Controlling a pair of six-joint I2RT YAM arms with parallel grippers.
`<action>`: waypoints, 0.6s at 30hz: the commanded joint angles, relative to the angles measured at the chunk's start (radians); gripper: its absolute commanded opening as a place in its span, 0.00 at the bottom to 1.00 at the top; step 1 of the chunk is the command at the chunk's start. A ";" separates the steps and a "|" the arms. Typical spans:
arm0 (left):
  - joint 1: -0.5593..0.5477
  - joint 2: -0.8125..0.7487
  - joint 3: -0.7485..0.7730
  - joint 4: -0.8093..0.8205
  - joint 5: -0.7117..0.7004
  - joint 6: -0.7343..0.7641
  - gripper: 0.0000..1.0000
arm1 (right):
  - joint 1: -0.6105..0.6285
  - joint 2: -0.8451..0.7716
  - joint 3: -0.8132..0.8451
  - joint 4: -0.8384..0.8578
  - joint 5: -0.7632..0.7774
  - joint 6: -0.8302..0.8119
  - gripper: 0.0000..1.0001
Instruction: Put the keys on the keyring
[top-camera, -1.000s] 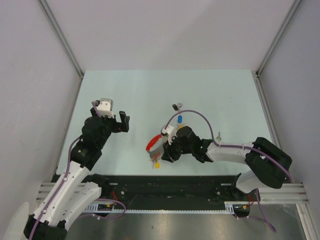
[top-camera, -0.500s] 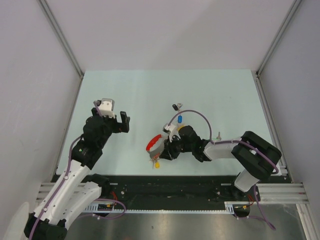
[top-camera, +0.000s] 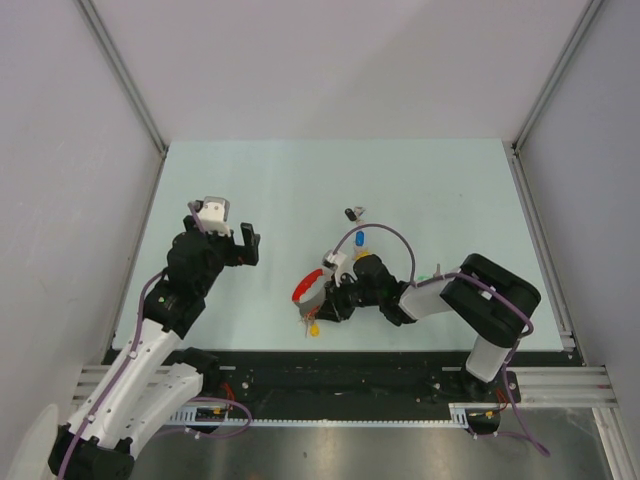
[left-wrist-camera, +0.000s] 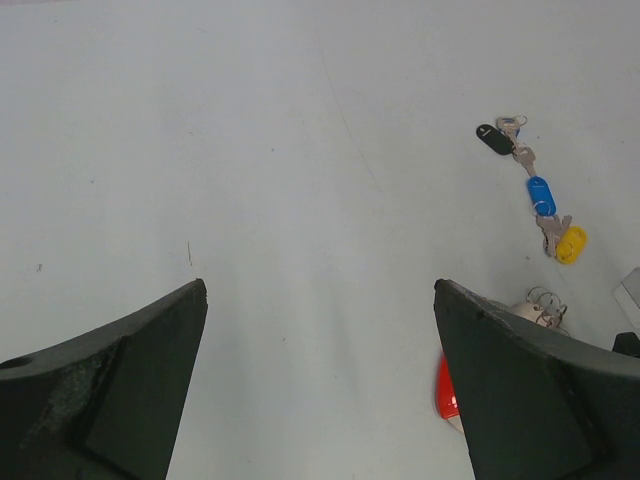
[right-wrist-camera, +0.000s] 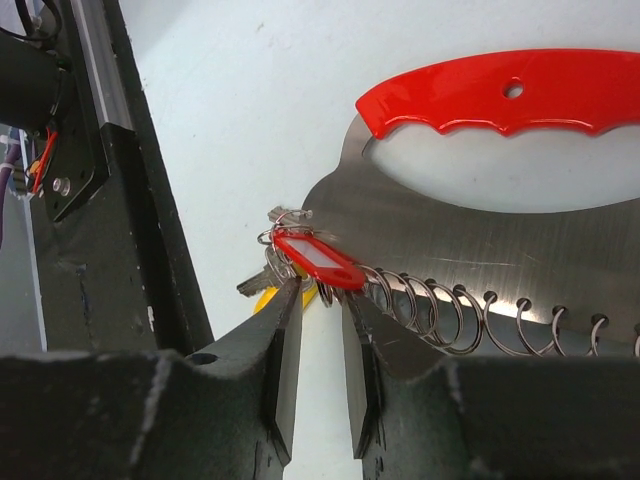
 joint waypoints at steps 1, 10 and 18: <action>0.008 -0.004 0.011 0.016 0.002 0.018 1.00 | 0.000 0.027 0.000 0.089 -0.015 0.005 0.26; 0.008 -0.005 0.012 0.019 0.007 0.018 1.00 | 0.000 0.017 0.024 0.067 -0.027 -0.035 0.02; 0.008 -0.021 0.009 0.021 0.007 0.018 1.00 | 0.000 0.029 0.164 0.014 0.055 -0.141 0.00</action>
